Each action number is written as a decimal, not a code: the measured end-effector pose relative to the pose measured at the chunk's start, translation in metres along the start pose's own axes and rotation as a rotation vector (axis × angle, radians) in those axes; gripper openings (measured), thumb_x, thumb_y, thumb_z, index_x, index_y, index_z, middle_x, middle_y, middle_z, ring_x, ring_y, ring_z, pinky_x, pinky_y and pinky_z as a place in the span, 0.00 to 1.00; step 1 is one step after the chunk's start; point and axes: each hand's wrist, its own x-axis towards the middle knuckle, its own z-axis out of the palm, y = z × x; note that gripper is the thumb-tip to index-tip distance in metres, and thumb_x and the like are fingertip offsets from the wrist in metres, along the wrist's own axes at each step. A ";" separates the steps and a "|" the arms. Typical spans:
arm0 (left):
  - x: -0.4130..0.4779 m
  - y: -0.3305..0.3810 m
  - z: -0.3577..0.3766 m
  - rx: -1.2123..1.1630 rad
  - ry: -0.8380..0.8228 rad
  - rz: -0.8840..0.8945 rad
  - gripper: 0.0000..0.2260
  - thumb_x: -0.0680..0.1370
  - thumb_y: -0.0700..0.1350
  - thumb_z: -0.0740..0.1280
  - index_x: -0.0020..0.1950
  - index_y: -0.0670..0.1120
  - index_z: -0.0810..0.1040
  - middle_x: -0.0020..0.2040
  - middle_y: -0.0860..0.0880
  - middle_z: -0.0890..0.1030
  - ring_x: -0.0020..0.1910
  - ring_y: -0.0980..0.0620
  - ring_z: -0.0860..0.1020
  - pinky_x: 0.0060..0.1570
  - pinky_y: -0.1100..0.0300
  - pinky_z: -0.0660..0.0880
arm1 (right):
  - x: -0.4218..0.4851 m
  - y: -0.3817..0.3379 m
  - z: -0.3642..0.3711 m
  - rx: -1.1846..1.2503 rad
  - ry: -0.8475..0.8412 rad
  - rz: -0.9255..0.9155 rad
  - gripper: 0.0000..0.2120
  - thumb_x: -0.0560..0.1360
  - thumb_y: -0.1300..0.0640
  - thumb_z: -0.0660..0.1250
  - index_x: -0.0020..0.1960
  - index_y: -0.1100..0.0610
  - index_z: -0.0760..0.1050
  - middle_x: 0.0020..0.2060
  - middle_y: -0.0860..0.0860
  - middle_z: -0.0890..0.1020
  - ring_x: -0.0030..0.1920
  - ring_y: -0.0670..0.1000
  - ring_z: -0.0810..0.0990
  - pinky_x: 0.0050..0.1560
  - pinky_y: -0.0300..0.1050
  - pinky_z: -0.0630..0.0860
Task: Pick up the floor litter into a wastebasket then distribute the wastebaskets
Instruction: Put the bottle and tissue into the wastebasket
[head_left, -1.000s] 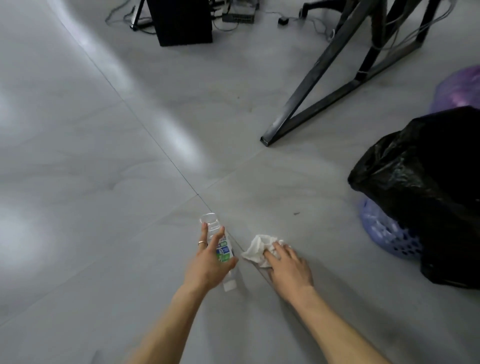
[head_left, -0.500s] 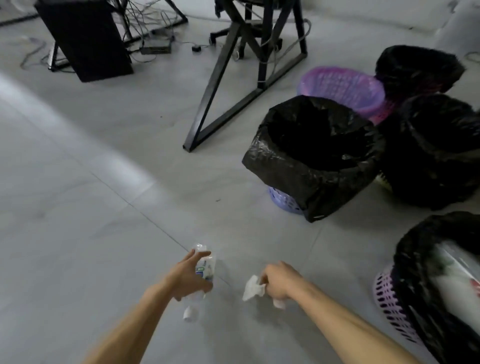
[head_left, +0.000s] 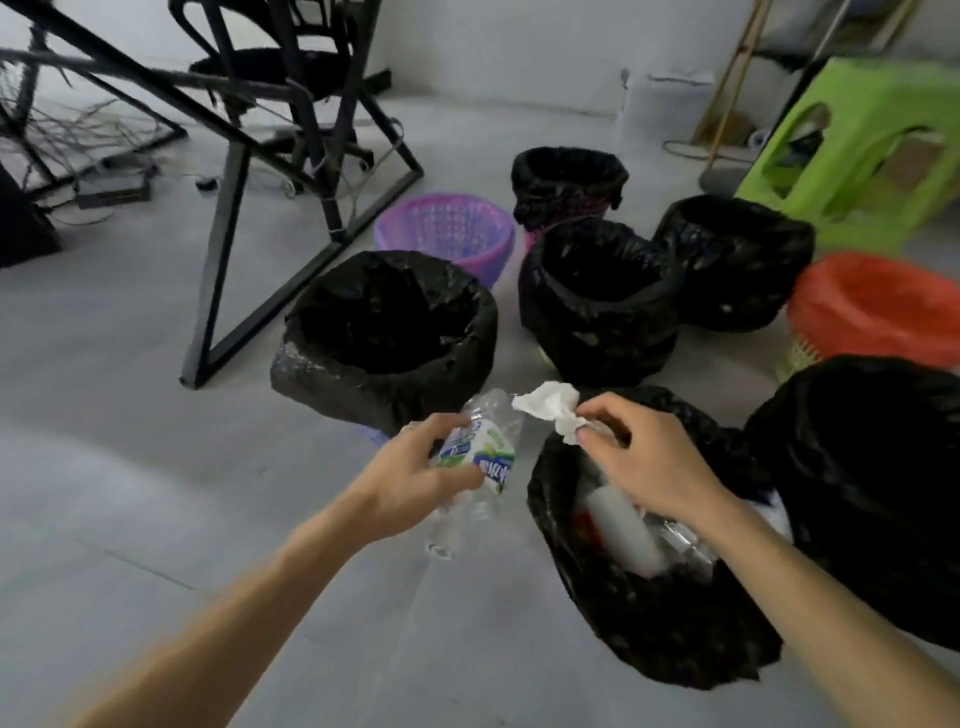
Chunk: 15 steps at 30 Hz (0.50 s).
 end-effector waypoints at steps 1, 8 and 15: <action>0.002 0.016 0.017 0.026 -0.003 0.046 0.27 0.70 0.55 0.72 0.68 0.61 0.70 0.61 0.54 0.74 0.50 0.56 0.79 0.45 0.67 0.78 | -0.005 0.016 -0.013 0.000 0.057 0.031 0.05 0.77 0.51 0.68 0.50 0.41 0.77 0.40 0.38 0.82 0.43 0.38 0.79 0.41 0.28 0.70; -0.001 0.088 0.135 0.326 -0.010 0.174 0.31 0.71 0.65 0.65 0.72 0.62 0.59 0.70 0.57 0.62 0.58 0.45 0.77 0.57 0.49 0.76 | -0.023 0.107 -0.043 -0.073 0.155 0.230 0.11 0.79 0.48 0.65 0.58 0.48 0.77 0.46 0.44 0.82 0.48 0.50 0.81 0.47 0.47 0.75; 0.028 0.091 0.194 0.492 0.112 0.219 0.28 0.76 0.69 0.54 0.74 0.61 0.58 0.75 0.57 0.58 0.66 0.49 0.72 0.53 0.50 0.76 | -0.024 0.149 -0.041 -0.092 0.140 0.212 0.22 0.81 0.42 0.60 0.72 0.49 0.72 0.70 0.46 0.72 0.69 0.49 0.72 0.67 0.46 0.70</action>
